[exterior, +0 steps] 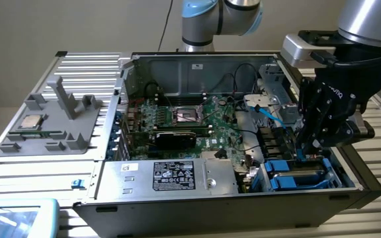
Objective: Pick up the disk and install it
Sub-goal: 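Insert the first disk wire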
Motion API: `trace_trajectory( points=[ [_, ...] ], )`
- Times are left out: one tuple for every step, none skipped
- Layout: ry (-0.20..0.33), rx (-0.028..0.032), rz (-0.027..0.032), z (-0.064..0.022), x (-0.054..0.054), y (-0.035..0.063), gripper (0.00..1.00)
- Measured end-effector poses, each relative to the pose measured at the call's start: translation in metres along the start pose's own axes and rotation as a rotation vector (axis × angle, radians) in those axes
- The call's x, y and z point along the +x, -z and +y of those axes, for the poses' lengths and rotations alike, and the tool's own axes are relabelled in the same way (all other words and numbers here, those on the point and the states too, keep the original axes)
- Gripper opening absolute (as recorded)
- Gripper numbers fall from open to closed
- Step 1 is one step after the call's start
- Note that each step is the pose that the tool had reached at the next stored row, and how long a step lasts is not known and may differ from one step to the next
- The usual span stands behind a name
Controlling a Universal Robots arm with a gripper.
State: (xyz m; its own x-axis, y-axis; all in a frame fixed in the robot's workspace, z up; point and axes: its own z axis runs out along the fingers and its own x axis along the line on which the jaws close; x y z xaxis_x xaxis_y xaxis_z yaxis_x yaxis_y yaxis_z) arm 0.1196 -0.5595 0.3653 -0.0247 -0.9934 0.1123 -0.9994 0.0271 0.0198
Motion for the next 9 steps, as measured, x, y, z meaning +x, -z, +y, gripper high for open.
trace_trajectory(
  points=[
    [0.000,-0.0001,-0.0001,-0.0004,0.0000,0.0000,0.30],
    [0.000,-0.0021,-0.0001,-0.0005,-0.0001,0.0000,0.30],
    [0.000,-0.0024,-0.0001,-0.0005,-0.0001,0.0001,0.30],
    [0.000,-0.0024,0.0000,-0.0005,-0.0001,0.0001,0.30],
    [0.000,-0.0024,0.0001,-0.0005,0.0000,0.0002,0.30],
    [0.000,-0.0025,0.0001,-0.0005,0.0000,0.0002,0.30],
    [0.000,-0.0025,0.0001,-0.0005,0.0000,0.0001,0.30],
    [0.000,-0.0024,0.0001,-0.0005,0.0000,0.0002,0.30],
    [0.000,-0.0024,0.0001,-0.0005,0.0000,0.0002,0.30]
  ],
)
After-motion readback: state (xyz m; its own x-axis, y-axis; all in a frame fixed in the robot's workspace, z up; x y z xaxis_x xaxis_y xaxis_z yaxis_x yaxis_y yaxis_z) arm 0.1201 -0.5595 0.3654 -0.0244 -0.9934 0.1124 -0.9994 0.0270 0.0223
